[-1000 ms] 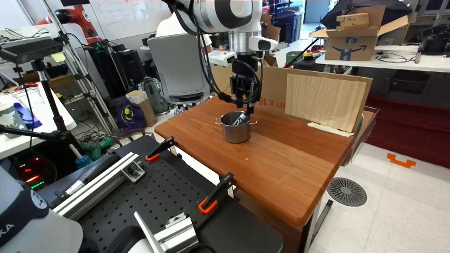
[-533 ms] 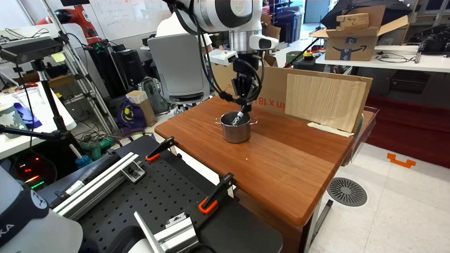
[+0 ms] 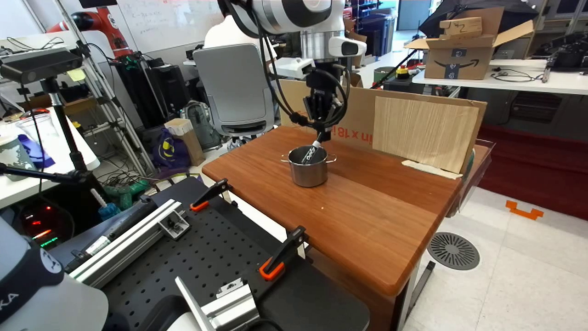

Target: Pick the marker from the pot and put it on the table

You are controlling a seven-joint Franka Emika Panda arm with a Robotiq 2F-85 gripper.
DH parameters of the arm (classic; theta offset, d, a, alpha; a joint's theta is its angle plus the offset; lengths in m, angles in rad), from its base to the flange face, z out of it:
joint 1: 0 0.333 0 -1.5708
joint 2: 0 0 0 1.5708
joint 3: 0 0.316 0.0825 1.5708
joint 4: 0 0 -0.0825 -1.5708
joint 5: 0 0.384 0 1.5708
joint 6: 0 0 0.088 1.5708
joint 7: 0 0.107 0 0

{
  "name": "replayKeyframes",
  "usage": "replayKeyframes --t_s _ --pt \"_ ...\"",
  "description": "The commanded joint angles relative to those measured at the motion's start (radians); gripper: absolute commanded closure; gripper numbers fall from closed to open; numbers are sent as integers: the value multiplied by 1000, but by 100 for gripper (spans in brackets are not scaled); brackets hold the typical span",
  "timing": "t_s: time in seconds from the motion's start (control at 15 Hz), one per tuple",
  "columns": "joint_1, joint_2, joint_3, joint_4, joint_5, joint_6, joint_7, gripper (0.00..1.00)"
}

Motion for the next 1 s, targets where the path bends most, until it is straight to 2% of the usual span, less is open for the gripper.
replayKeyframes --t_s 0.0,0.2,0.47,0.67,0.93 --pt "-36 -88 2 -47 19 -33 -82 95" --pt "-88 -185 -7 -90 43 -32 -165 95" --pt "-160 -253 -22 -95 130 -33 -284 95" --pt "-193 -246 -33 -75 189 -33 -345 95" --pt "-204 -200 -35 -53 220 -11 -357 95"
